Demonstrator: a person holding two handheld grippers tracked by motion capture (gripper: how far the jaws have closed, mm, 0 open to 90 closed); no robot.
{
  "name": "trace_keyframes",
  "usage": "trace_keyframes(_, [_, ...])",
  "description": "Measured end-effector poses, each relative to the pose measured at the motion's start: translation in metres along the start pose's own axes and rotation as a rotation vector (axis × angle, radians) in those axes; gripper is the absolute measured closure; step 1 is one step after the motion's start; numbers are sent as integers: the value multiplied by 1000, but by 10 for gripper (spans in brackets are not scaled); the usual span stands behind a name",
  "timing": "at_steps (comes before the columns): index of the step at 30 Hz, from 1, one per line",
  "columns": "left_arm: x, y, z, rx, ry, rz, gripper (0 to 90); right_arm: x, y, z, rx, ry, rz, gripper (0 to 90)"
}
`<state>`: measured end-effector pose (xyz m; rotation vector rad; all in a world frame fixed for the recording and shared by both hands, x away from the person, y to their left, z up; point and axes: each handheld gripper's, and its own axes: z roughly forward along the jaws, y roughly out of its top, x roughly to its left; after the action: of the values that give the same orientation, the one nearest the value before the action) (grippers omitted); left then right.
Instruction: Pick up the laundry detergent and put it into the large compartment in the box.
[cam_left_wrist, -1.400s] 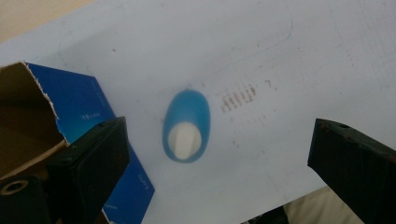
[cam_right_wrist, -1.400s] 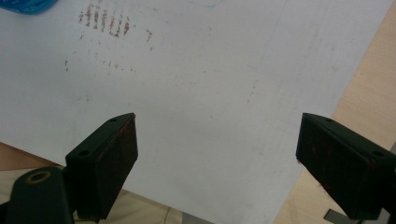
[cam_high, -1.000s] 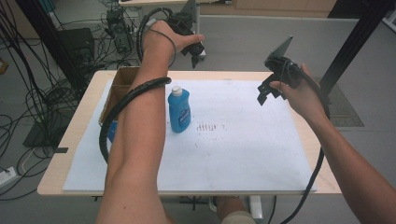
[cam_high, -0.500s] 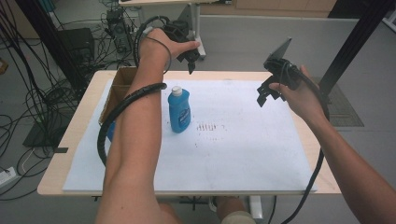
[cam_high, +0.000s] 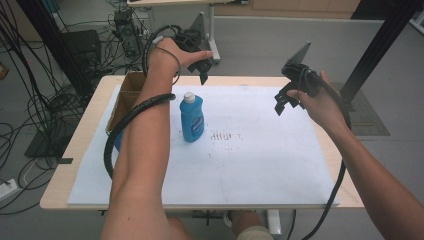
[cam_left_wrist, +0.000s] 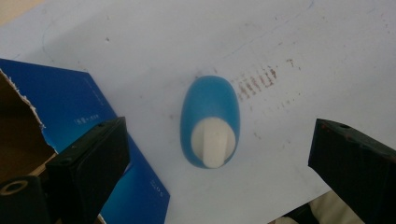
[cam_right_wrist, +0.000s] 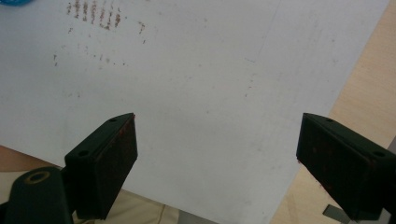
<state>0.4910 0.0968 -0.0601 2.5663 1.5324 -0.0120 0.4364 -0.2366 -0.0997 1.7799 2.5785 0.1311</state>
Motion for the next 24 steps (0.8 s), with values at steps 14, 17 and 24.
trace_keyframes(14, [0, 1, 18, 12, 9, 14, 58, 0, 2, 5, 9, -4, -1, 122])
trace_keyframes(17, [-1, 2, 21, 22, 17, 21, 57, 0, 1, 5, 10, -7, 3, 122])
trace_keyframes(24, [-1, 1, 29, 33, 15, 35, 58, -1, -1, 5, 10, -10, 8, 122])
